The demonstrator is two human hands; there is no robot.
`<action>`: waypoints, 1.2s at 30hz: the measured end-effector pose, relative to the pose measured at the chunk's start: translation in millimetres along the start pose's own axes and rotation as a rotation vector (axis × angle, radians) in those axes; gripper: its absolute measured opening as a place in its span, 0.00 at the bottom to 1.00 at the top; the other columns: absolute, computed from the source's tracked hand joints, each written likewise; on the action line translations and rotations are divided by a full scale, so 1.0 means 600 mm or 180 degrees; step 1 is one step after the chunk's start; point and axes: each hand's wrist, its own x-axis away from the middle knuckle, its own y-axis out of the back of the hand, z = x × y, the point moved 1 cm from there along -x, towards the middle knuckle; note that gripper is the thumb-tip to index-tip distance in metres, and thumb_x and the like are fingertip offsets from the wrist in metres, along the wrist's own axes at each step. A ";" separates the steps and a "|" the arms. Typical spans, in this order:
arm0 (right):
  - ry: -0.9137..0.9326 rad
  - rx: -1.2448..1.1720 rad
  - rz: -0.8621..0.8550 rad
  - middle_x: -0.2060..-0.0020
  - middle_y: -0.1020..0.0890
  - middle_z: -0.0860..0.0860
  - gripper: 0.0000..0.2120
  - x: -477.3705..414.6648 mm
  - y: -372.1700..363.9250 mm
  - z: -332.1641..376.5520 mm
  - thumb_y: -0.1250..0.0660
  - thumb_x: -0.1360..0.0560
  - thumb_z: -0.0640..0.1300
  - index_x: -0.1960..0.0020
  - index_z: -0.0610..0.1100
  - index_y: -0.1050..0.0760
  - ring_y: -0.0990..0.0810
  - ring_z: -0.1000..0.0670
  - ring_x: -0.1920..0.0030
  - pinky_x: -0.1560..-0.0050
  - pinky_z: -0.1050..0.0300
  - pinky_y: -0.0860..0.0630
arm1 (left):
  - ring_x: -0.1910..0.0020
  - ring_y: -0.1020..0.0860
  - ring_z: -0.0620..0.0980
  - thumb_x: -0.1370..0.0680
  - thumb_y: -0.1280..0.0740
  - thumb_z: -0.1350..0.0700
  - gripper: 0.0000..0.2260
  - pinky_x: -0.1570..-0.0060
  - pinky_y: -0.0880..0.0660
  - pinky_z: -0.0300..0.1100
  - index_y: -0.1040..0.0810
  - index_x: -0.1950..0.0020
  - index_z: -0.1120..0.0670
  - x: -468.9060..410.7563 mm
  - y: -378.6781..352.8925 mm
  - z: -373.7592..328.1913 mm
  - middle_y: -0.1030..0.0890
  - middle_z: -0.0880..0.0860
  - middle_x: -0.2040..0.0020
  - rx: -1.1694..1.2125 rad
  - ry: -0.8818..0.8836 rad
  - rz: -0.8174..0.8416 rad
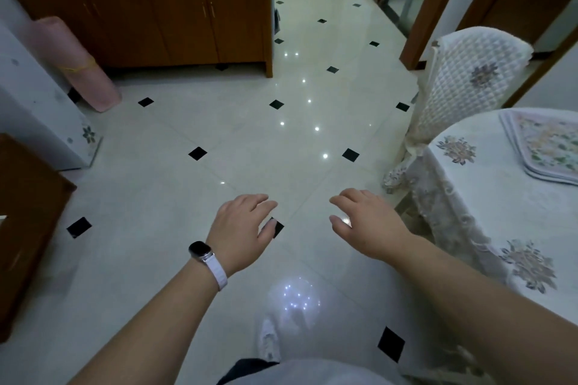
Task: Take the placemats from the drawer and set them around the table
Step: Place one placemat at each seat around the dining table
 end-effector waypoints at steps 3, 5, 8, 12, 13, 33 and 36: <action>-0.0147 0.0004 -0.0163 0.40 0.22 0.52 0.19 -0.058 0.015 0.026 0.40 0.22 0.55 0.35 0.49 0.25 0.24 0.45 0.42 0.43 0.51 0.29 | 0.44 0.22 0.53 0.24 0.40 0.47 0.17 0.47 0.27 0.49 0.19 0.41 0.51 -0.063 0.009 0.062 0.19 0.50 0.43 0.0039 -0.0213 0.0020; -0.0227 -0.0004 -0.0162 0.41 0.21 0.51 0.20 -0.082 0.016 0.038 0.41 0.23 0.56 0.36 0.49 0.24 0.23 0.45 0.44 0.45 0.51 0.28 | 0.44 0.21 0.53 0.24 0.41 0.47 0.17 0.48 0.26 0.49 0.19 0.41 0.52 -0.104 0.009 0.094 0.18 0.51 0.43 0.0074 -0.0322 0.0065; -0.0383 -0.0021 -0.0067 0.42 0.21 0.51 0.24 -0.109 0.014 0.042 0.47 0.25 0.58 0.37 0.49 0.24 0.22 0.45 0.45 0.46 0.51 0.27 | 0.44 0.22 0.53 0.24 0.40 0.47 0.17 0.47 0.26 0.50 0.19 0.40 0.52 -0.148 0.001 0.120 0.19 0.51 0.43 0.0153 -0.0437 0.0121; -0.0538 -0.0065 -0.0088 0.42 0.21 0.51 0.27 -0.158 0.025 0.024 0.49 0.25 0.60 0.37 0.48 0.24 0.22 0.44 0.45 0.45 0.51 0.27 | 0.44 0.22 0.54 0.24 0.41 0.47 0.18 0.47 0.25 0.51 0.19 0.40 0.52 -0.204 -0.013 0.142 0.19 0.52 0.42 0.0186 -0.0564 0.0215; -0.0566 -0.0061 -0.0106 0.42 0.21 0.50 0.25 -0.170 0.028 0.018 0.48 0.24 0.59 0.36 0.48 0.24 0.23 0.44 0.44 0.45 0.51 0.27 | 0.44 0.22 0.54 0.24 0.41 0.47 0.18 0.47 0.25 0.51 0.19 0.41 0.52 -0.217 -0.016 0.146 0.19 0.52 0.42 0.0185 -0.0575 0.0242; -0.0501 -0.0408 0.0118 0.35 0.26 0.54 0.21 -0.521 0.040 -0.223 0.46 0.20 0.57 0.30 0.52 0.30 0.27 0.48 0.37 0.40 0.54 0.32 | 0.45 0.21 0.52 0.23 0.41 0.47 0.16 0.48 0.26 0.50 0.19 0.42 0.50 -0.604 -0.097 0.173 0.19 0.49 0.43 -0.0220 -0.0724 0.0557; -0.0459 -0.0421 0.0130 0.35 0.26 0.53 0.21 -0.565 0.063 -0.282 0.46 0.20 0.57 0.31 0.51 0.30 0.28 0.48 0.38 0.40 0.54 0.31 | 0.45 0.21 0.52 0.24 0.40 0.48 0.16 0.49 0.25 0.49 0.19 0.42 0.50 -0.681 -0.104 0.146 0.18 0.49 0.44 -0.0188 -0.0850 0.0470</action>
